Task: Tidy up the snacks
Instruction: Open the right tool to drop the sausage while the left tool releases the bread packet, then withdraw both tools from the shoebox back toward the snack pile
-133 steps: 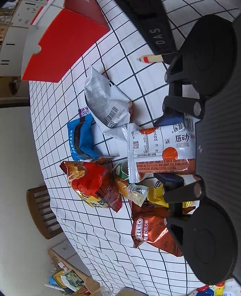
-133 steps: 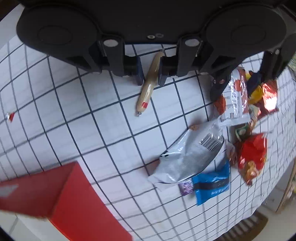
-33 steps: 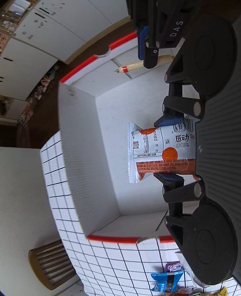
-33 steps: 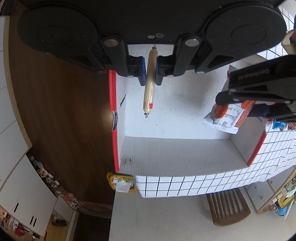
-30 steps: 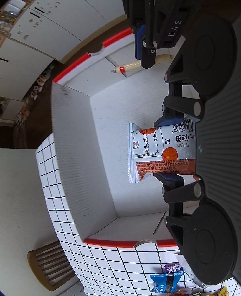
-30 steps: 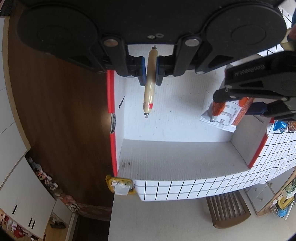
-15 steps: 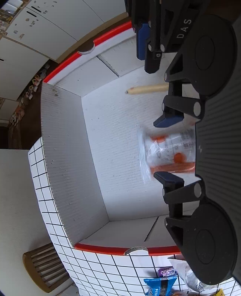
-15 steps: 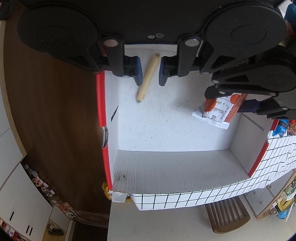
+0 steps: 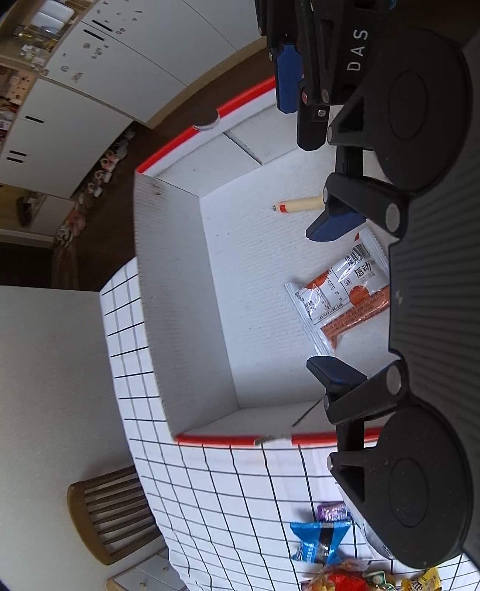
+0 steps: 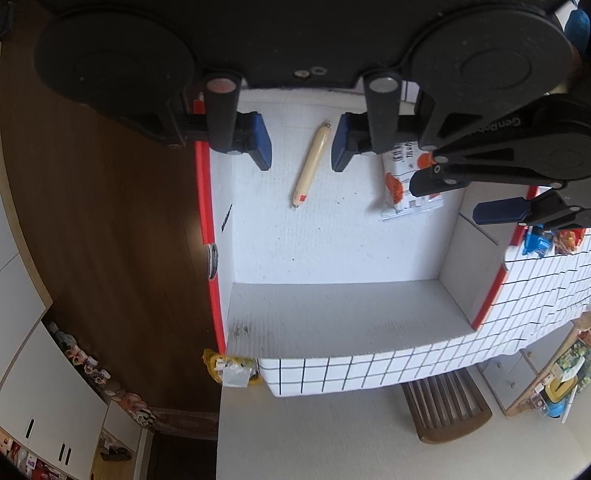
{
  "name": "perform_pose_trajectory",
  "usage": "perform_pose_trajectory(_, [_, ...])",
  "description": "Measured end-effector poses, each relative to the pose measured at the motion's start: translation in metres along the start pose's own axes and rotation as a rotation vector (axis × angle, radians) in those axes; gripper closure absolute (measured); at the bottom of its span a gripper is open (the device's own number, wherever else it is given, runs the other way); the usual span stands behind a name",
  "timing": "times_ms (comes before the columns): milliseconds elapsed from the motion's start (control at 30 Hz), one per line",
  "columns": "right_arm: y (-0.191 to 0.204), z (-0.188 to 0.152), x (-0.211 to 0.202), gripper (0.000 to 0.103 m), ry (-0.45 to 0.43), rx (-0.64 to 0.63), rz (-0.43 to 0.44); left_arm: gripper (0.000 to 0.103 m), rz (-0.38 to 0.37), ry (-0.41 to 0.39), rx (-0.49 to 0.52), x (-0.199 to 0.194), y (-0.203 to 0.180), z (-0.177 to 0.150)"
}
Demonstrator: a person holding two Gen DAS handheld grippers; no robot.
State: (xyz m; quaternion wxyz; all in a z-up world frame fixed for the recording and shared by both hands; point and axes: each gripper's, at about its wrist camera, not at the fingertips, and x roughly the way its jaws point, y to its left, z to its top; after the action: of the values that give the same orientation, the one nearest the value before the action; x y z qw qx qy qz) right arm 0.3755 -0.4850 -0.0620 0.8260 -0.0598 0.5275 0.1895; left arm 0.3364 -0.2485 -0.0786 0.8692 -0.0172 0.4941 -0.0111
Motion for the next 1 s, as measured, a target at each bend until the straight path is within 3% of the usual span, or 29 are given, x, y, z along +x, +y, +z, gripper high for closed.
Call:
perform_pose_trajectory(667, [0.053,-0.007,-0.062,0.049,-0.125,-0.075,0.067,0.035,-0.018,-0.164,-0.033,-0.089,0.053,-0.03])
perform_pose_trajectory(1000, [0.1,-0.017,-0.094,0.031,-0.212,-0.065,0.096,0.029,-0.015,-0.24,-0.027,-0.133,0.101,-0.056])
